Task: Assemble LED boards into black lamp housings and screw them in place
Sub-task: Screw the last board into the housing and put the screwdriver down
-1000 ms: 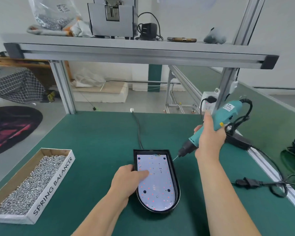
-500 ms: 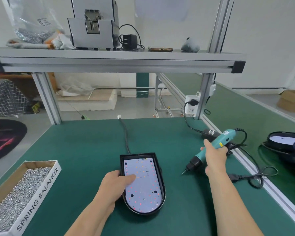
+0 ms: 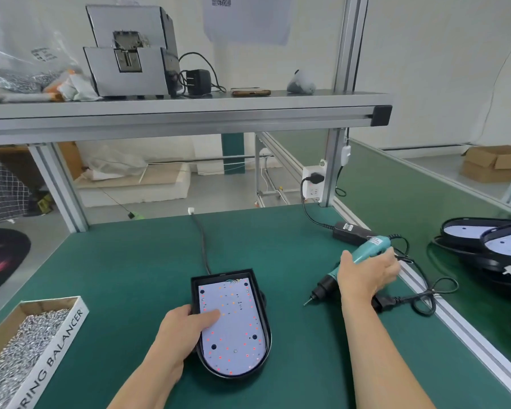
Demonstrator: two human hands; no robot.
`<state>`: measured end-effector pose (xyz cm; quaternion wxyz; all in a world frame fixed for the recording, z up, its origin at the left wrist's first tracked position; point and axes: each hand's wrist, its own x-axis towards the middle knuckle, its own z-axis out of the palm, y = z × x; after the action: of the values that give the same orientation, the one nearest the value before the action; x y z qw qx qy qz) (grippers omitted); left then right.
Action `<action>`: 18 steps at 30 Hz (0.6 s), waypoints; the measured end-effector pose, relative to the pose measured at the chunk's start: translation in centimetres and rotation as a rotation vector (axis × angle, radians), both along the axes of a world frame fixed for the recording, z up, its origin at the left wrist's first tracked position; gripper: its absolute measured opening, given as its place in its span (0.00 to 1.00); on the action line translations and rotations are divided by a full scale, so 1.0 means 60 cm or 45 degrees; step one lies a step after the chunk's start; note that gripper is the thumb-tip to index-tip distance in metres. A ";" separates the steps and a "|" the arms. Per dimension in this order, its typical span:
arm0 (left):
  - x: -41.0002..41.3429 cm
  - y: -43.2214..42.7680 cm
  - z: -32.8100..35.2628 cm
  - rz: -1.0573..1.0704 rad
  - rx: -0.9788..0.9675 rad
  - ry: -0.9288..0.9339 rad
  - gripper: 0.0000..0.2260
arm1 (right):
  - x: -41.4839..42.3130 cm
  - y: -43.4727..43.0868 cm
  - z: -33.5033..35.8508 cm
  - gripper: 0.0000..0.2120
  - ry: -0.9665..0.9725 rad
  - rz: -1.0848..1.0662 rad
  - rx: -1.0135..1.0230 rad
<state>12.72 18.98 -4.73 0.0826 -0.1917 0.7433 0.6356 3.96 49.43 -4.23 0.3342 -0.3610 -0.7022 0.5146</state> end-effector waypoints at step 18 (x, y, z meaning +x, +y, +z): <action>0.029 0.021 0.000 0.096 -0.524 0.193 0.08 | 0.010 -0.020 0.020 0.22 0.150 0.056 0.572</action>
<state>14.48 20.23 -4.70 -0.0381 -0.1837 0.8538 0.4856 4.54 48.23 -3.02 0.4354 -0.2317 -0.7860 0.3728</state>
